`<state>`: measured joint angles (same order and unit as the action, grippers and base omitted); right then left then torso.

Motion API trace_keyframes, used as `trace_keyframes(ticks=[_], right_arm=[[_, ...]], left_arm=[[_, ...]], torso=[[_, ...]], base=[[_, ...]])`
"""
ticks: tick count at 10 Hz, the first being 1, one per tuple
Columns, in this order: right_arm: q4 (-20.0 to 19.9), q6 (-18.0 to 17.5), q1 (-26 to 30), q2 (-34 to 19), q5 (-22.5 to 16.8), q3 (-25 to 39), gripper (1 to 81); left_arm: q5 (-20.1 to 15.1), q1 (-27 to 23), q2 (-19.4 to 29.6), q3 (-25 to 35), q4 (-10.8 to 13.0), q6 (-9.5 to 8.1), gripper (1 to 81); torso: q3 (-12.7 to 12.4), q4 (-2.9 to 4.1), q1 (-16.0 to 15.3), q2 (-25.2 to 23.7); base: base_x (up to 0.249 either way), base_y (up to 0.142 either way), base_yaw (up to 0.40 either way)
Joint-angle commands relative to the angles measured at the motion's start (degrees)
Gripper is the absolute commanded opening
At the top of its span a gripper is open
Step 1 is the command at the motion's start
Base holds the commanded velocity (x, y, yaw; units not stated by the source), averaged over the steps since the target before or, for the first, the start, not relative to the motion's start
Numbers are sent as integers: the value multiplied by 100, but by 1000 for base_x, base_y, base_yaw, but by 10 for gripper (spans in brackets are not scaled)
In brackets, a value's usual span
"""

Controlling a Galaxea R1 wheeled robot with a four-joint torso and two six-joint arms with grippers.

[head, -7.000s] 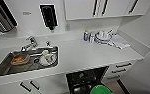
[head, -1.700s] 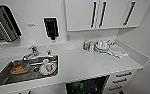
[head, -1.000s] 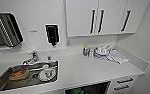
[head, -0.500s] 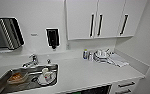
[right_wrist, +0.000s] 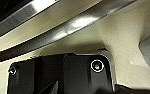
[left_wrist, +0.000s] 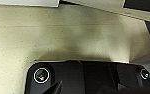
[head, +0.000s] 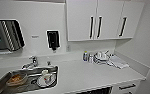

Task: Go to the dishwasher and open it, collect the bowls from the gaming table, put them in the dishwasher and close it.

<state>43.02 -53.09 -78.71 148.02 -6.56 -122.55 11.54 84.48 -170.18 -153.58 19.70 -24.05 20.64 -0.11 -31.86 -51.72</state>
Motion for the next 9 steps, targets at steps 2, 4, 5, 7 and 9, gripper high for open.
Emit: trace_keyframes(ticks=[2, 4, 5, 7, 9], right_arm=[[-1866, -263, 764, 731, -126, -831, 811], [-1991, -272, 922, 749, -126, -691, 811], [-1982, -263, 932, 741, -126, -664, 811], [-1973, -254, 896, 723, -126, -699, 811], [-1964, -202, 888, 706, -126, -690, 811]], left_arm=[[-214, -296, 36, -6, -10, -12, 811], [-240, -296, 45, -6, -10, -12, 811], [-258, -296, 45, -6, -10, -12, 811], [-267, -296, 28, -6, -1, -12, 811], [-258, -296, 1, -6, 8, 6, 811]], torso=[[0, 0, 2, 2], [0, 0, 2, 0], [0, 0, 2, 0], [0, 0, 0, -2], [0, 0, 0, -2]], base=[[0, 0, 0], [0, 0, 0], [0, 0, 0], [0, 0, 0], [0, 0, 0]])
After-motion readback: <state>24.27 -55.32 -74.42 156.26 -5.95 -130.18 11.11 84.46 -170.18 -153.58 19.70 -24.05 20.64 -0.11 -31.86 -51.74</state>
